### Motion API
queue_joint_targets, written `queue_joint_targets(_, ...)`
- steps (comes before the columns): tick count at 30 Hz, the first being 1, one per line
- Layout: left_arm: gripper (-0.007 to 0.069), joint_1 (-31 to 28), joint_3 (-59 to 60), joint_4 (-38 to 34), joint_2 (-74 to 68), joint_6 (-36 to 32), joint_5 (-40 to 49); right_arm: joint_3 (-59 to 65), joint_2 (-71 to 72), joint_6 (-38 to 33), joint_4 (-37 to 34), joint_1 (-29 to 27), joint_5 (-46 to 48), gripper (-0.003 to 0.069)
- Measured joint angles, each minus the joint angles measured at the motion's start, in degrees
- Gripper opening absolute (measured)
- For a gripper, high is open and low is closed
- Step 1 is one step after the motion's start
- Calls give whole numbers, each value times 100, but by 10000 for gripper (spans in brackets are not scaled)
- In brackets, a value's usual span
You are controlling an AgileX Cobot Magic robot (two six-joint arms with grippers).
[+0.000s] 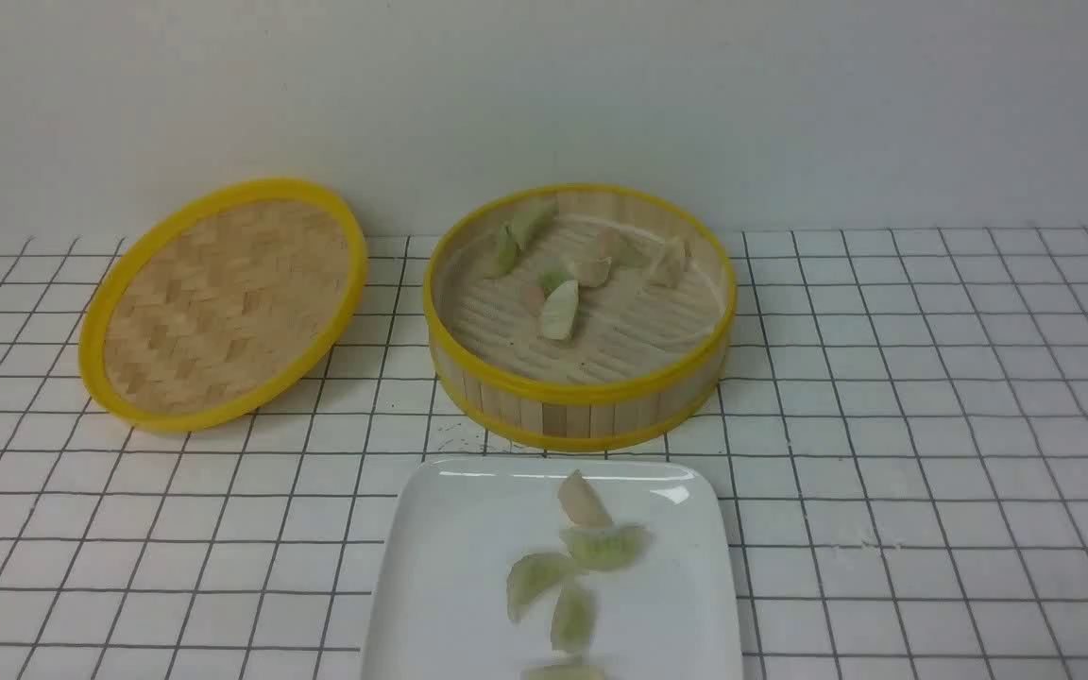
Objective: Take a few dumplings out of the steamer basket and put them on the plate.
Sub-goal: Use the left arm to grab a dumpling from the steamer
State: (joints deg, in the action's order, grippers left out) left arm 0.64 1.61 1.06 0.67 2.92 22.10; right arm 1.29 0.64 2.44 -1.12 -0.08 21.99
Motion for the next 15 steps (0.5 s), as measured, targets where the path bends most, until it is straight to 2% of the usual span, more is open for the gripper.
queue_joint_targets(15, -6, 0, 0, 43, 0, 0, -5, 0, 0, 0, 0, 0, 5, -12)
